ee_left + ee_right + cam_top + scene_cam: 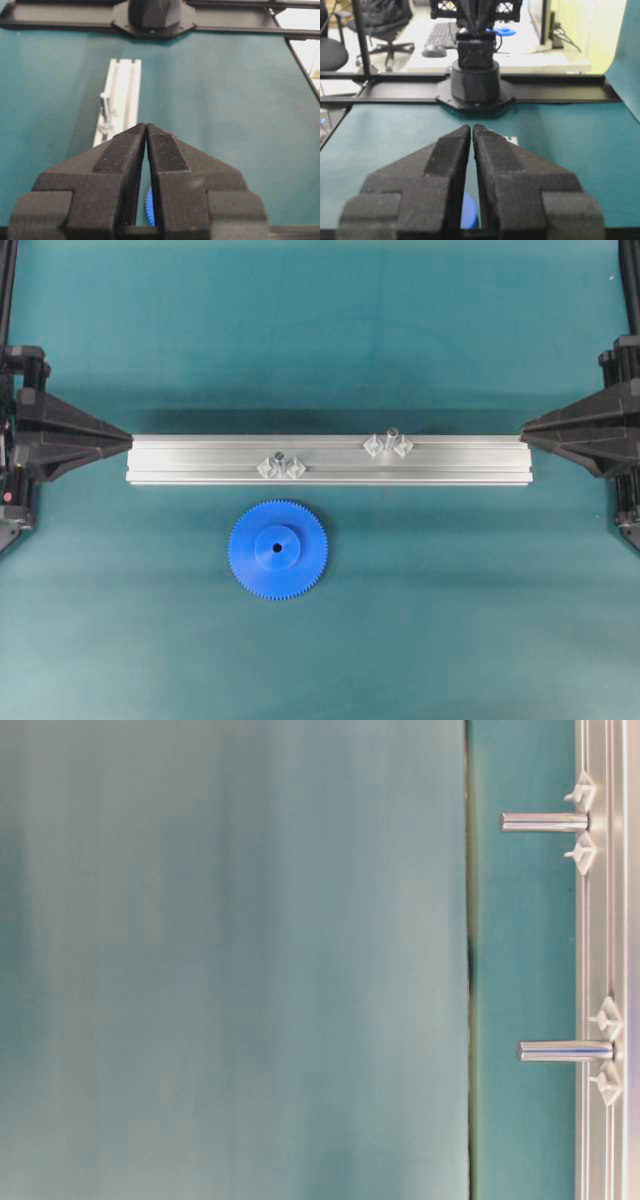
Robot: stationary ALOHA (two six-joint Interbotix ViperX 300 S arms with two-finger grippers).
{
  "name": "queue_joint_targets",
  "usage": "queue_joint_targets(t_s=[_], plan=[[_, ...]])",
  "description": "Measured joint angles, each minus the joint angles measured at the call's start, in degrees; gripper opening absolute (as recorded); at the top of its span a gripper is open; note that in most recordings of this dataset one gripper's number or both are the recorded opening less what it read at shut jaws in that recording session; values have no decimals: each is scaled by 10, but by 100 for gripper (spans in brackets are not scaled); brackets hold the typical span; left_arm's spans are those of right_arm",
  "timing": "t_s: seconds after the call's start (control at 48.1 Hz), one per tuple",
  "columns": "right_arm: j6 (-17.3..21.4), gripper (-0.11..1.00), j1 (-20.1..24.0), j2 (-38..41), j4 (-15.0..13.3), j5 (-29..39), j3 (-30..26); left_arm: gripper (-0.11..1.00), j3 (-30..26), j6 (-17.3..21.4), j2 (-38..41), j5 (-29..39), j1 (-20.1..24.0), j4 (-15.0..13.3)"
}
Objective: Find the location of the shaft and insert the large gear.
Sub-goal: 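Move the left gripper over the large blue gear's hub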
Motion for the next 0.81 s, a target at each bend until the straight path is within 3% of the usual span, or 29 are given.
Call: queue_joint_targets(t_s=[0.062, 0.125, 0.249, 0.623, 0.81], plan=[[1, 14, 0, 0, 3, 3, 2, 6, -3, -6, 20, 4, -5, 2], [9, 4, 0, 2, 18, 18, 6, -1, -6, -10, 60, 7, -13, 4], [47, 0, 0, 5, 42, 79, 11, -1, -29, -11, 124, 12, -24, 5], [62, 0, -1, 9, 35, 250, 4, -1, -125, -17, 316, 84, -41, 6], [62, 0, 0, 11, 33, 290, -5, -1, -166, -12, 396, 108, -56, 6]])
